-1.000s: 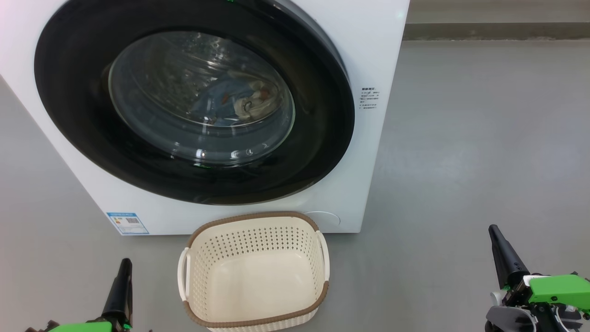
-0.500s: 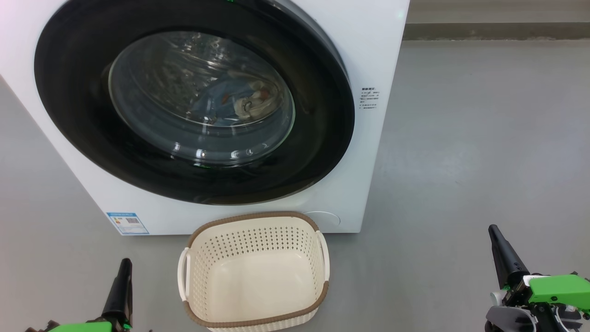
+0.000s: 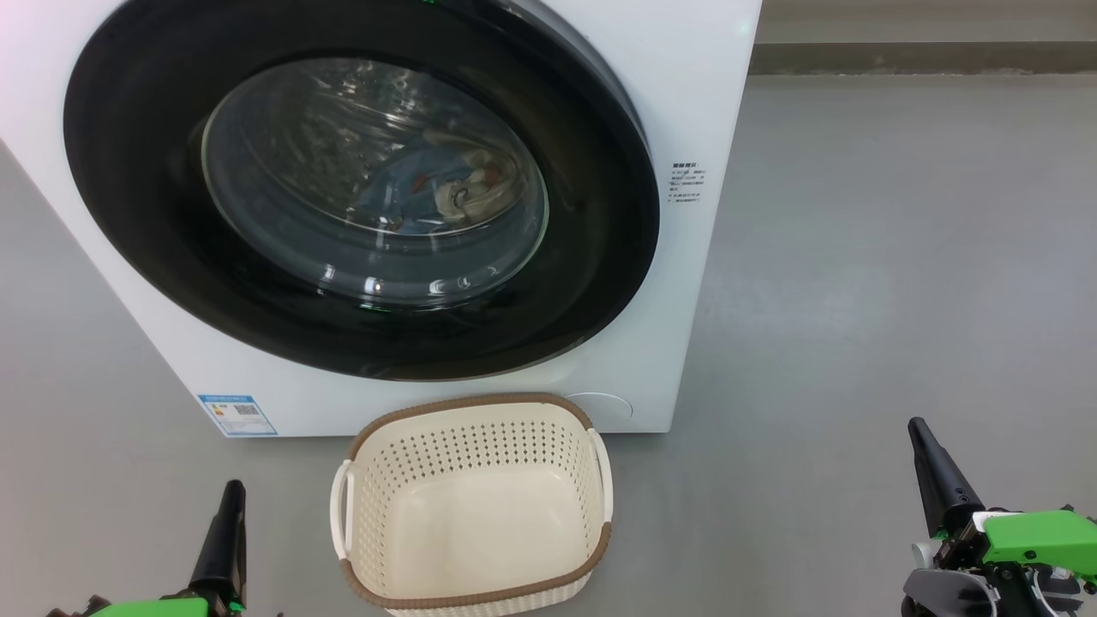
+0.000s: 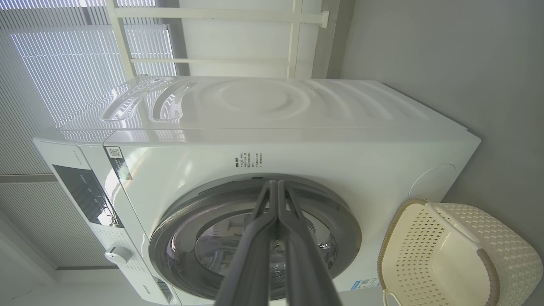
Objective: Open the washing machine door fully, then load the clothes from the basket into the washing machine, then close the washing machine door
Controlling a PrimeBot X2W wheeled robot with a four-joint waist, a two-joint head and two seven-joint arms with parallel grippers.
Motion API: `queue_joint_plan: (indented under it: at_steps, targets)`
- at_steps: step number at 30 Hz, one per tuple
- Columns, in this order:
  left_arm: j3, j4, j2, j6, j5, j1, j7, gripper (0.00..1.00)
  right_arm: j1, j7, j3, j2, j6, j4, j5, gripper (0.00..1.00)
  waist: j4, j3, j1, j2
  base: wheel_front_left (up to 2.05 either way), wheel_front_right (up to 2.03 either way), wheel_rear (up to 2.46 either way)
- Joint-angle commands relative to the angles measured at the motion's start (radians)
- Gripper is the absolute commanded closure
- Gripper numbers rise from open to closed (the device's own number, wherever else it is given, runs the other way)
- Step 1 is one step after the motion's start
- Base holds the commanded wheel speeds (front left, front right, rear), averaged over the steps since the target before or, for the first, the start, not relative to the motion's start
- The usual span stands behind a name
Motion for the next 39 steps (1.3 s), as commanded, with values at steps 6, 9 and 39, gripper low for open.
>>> queue_joint_plan:
  at_steps: [6, 9, 39]
  targets:
    - [0.034, -0.032, 0.009, 0.001, -0.008, -0.043, 0.006, 1.0, -0.052, 0.004, 0.019, -0.011, 0.002, -0.029, -0.001, 1.0, 0.0, 0.0, 0.0, 0.0, 0.0, 0.0, 0.0]
    - [0.034, -0.032, 0.009, 0.001, -0.008, -0.043, 0.006, 1.0, -0.052, 0.004, 0.019, -0.011, 0.002, -0.029, -0.001, 1.0, 0.0, 0.0, 0.0, 0.0, 0.0, 0.0, 0.0]
    - [0.034, -0.032, 0.009, 0.001, -0.008, -0.043, 0.006, 1.0, -0.052, 0.005, 0.018, -0.01, 0.002, -0.029, -0.001, 1.0, 0.0, 0.0, 0.0, 0.0, 0.0, 0.0, 0.0]
